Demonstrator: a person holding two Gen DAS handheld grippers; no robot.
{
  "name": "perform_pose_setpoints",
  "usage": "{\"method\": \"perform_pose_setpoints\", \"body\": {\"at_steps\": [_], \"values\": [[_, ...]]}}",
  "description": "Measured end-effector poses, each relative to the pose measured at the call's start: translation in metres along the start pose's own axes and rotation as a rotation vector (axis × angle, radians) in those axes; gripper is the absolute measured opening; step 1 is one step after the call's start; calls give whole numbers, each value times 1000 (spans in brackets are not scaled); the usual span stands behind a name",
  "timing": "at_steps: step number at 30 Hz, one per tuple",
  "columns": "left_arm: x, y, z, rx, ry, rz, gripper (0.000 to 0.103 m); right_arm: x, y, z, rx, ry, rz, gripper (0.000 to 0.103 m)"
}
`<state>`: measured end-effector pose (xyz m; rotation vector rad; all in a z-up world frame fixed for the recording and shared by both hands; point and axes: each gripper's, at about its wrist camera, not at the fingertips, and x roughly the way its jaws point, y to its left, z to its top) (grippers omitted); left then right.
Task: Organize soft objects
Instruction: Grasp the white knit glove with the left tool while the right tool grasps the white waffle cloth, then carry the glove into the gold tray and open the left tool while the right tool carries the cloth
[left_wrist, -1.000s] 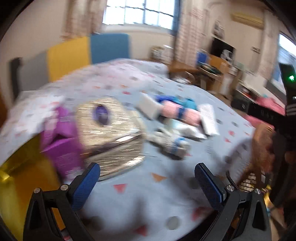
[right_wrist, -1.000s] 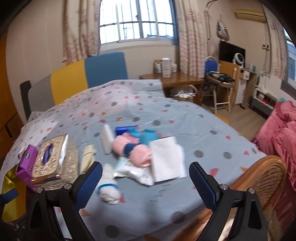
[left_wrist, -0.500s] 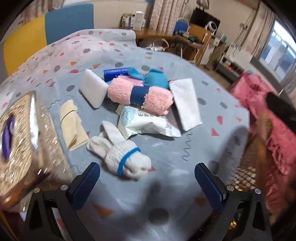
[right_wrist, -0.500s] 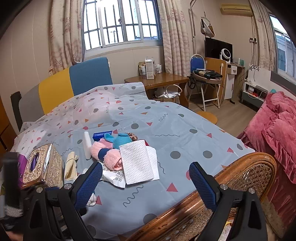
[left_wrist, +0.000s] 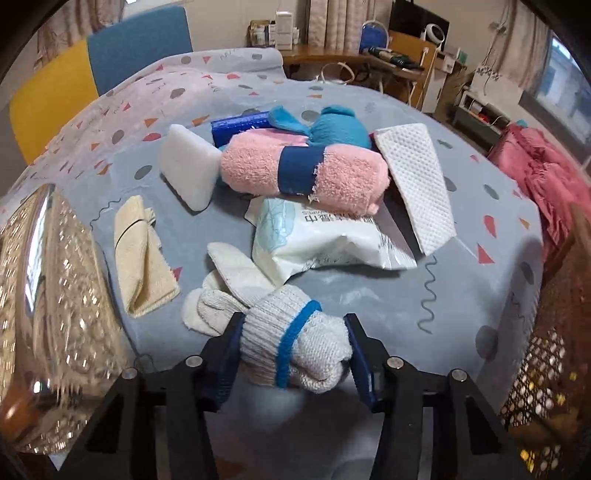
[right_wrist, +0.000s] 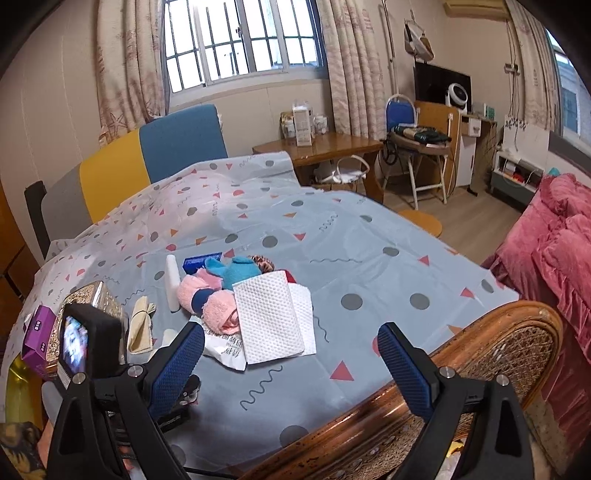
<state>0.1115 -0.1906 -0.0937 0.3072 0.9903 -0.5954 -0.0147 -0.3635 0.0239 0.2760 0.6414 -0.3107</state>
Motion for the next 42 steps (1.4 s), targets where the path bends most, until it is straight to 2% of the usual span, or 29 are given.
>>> {"method": "perform_pose_setpoints", "body": {"at_steps": [5,8,12,17,19,21,24,26,27,28,29,30,34,38,42], "values": [[-11,-7,-21,66,-45,0,53,16,-5,9,63,75,77,97],[-16,-8,-29,68,-54,-11,53,33,-2,19,67,148,108,95],[-18,-1,-34,28,-54,-35,53,66,6,37,26,270,105,89],[-23,2,-42,0,-57,-45,53,127,8,54,-27,439,87,87],[-24,3,-43,-6,-57,-49,53,154,0,54,-3,507,33,87],[-24,4,-44,-12,-57,-58,53,177,-5,50,11,571,40,86],[-26,6,-45,-20,-55,-64,54,195,-14,44,74,623,50,85],[-26,6,-46,-21,-57,-66,54,203,-16,36,103,677,107,69],[-26,6,-46,-24,-57,-68,54,204,-17,33,115,700,121,65],[-27,6,-47,-29,-57,-70,54,206,-18,28,121,731,146,54],[-27,7,-47,-33,-57,-71,54,206,-18,25,121,740,157,29],[-27,8,-47,-39,-56,-73,53,203,-18,24,123,735,153,23],[-31,11,-47,-56,-57,-104,52,176,-19,23,137,688,187,17],[-40,7,-49,-51,-74,-135,52,150,-16,16,98,662,223,17],[-53,4,-45,-41,-104,-139,51,140,-9,12,40,652,206,17]]}}
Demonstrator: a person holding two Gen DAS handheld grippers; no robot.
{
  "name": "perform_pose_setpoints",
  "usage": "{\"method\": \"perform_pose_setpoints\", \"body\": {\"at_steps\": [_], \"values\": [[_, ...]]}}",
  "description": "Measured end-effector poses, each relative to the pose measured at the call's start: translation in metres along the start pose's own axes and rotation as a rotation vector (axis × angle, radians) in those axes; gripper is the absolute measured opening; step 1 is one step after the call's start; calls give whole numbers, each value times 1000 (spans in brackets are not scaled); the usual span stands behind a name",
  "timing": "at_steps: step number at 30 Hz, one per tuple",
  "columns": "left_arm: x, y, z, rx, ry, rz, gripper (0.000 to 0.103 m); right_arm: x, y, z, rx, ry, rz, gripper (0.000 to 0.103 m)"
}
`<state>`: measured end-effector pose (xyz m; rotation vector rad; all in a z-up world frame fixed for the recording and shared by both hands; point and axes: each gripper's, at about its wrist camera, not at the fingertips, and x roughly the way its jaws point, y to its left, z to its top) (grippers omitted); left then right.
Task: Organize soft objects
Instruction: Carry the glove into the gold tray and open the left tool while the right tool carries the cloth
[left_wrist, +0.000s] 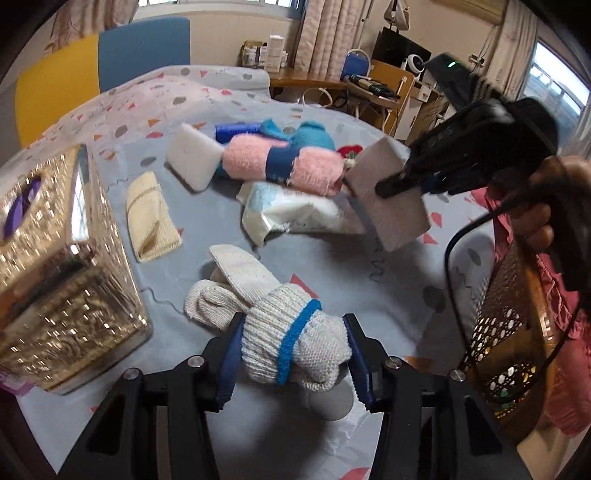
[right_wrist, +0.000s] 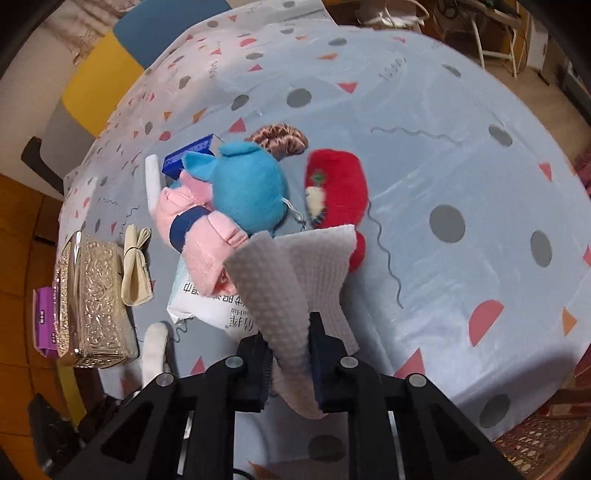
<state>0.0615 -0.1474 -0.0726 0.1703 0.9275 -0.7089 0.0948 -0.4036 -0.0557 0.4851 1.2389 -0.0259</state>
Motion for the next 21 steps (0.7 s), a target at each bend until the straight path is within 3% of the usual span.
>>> {"method": "perform_pose_setpoints", "body": {"at_steps": [3,10,15,21], "values": [[-15,2,13,-7,-47,-5,51,1,2,4,-11,13,-35,17],[-83,36,66,-111,-237,19,51,3,3,7,-12,-27,5,17],[-146,91,84,-217,-387,130,51,0,8,7,-30,-52,8,17],[-198,181,53,-425,-465,285,52,-4,13,4,-55,-74,-11,17]]}}
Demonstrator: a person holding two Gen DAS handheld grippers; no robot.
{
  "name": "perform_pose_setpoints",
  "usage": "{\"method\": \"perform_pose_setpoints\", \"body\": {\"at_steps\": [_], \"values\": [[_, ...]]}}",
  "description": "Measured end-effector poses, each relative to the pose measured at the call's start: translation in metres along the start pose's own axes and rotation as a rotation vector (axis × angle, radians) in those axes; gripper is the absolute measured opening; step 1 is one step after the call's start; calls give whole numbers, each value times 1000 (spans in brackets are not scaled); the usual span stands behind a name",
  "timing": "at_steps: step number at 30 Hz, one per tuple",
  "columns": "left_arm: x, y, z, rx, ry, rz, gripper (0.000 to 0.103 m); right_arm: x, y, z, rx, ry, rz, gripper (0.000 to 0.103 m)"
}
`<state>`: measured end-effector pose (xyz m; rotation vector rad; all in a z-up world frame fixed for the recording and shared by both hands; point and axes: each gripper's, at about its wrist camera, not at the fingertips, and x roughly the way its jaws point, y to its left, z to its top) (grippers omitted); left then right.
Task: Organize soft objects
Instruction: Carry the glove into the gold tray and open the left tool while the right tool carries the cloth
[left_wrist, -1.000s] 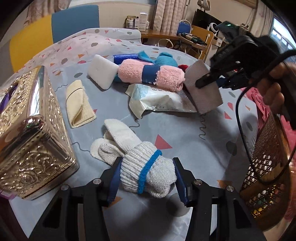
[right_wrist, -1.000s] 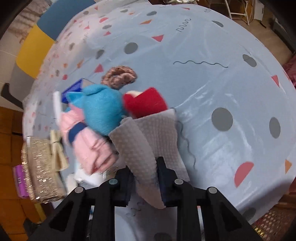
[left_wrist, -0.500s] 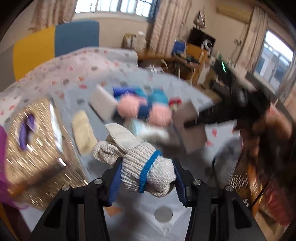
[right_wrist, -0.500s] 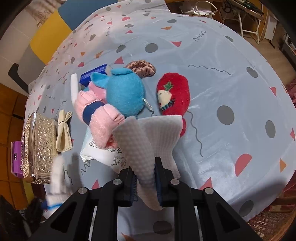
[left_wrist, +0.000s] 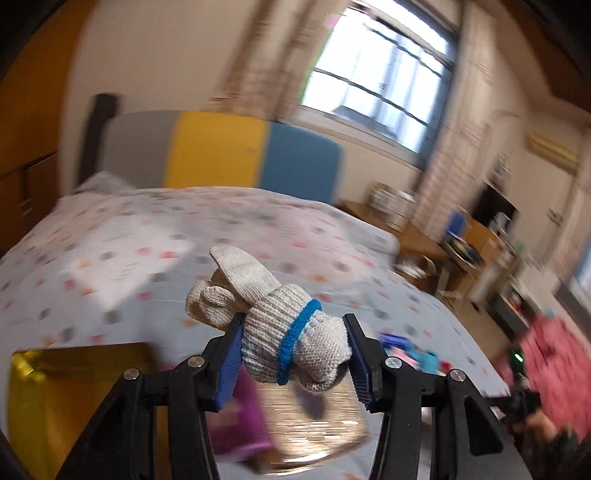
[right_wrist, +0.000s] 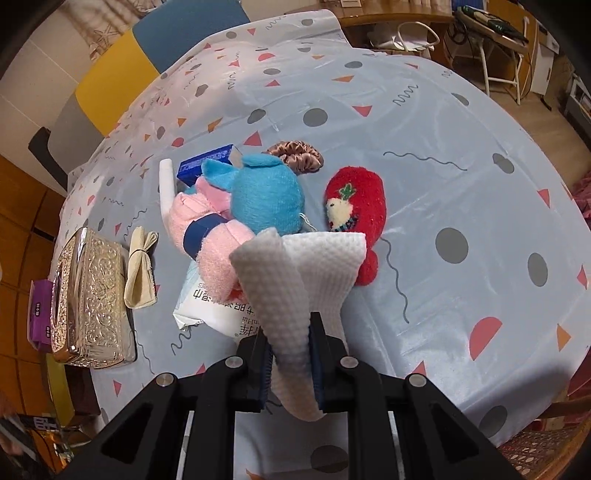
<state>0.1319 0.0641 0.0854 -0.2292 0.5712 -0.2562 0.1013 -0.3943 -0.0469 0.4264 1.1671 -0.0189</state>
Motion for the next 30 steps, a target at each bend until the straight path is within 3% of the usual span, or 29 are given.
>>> {"method": "perform_pose_setpoints", "body": {"at_steps": [5,10,14,20,30], "values": [[-2,90,-17,-142,36,151,52,-2,0,0,2,-19,8,17],[24,139,-49,-217,155,207,52,-3,-2,-1,20,-27,-3,17],[54,147,-62,-229,219,224,56,-4,-3,-1,27,-32,-18,17],[52,151,-59,-247,186,238,83,-5,-2,-1,25,-40,-29,17],[-10,114,-80,-161,124,295,87,-13,-6,-3,47,-91,-6,17]]}}
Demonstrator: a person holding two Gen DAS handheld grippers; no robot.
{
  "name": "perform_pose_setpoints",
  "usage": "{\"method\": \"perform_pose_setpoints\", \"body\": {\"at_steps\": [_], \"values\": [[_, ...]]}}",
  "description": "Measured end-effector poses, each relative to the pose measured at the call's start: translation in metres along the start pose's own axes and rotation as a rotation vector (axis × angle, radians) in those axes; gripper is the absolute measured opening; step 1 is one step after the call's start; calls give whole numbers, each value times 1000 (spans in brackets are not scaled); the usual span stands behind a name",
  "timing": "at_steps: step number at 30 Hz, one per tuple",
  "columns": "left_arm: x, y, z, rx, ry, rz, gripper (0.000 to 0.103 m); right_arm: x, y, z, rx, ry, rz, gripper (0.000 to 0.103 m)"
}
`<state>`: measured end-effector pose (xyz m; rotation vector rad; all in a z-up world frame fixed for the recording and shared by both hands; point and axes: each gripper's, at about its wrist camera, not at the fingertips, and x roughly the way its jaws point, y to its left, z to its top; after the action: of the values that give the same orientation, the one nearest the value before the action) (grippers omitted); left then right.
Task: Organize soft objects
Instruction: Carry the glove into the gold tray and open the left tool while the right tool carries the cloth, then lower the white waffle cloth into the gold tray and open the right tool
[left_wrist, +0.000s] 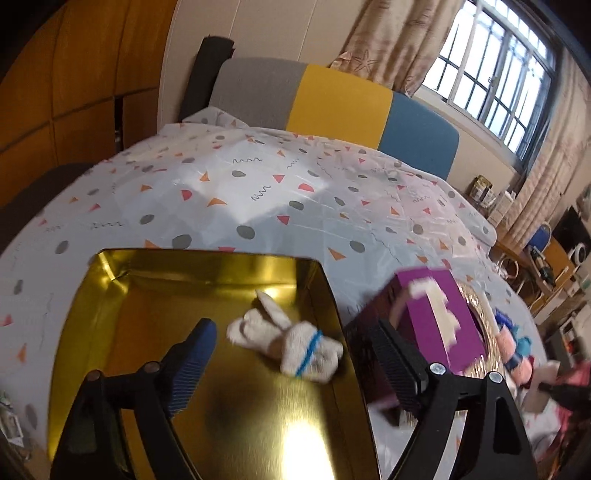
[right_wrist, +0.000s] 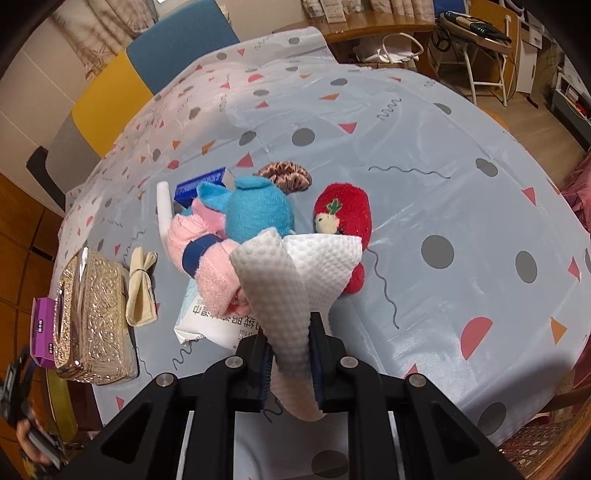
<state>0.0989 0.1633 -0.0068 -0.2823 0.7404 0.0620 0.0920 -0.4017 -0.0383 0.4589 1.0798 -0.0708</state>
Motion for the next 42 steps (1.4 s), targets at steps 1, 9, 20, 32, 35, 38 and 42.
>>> {"method": "perform_pose_setpoints", "body": {"at_steps": [1,9,20,32,35,38,42], "values": [[-5,-2,-6,4,0,-3,87,-2,0,0,0,-11,-1,17],[-25,-7,-37,36,27,37,89,-16,13,-10,-16,-78,44,15],[-41,-4,-42,53,-8,55,93,-55,112,-20,-208,-155,219,14],[-55,45,-41,-39,-26,127,95,-69,303,-78,-582,-52,555,14],[-62,65,-42,-66,-39,166,95,-51,348,-104,-661,21,590,14],[-63,86,-45,-112,-35,193,95,-25,384,-128,-710,99,590,14],[-64,100,-50,-139,-29,205,95,17,412,-152,-740,194,548,15]]}}
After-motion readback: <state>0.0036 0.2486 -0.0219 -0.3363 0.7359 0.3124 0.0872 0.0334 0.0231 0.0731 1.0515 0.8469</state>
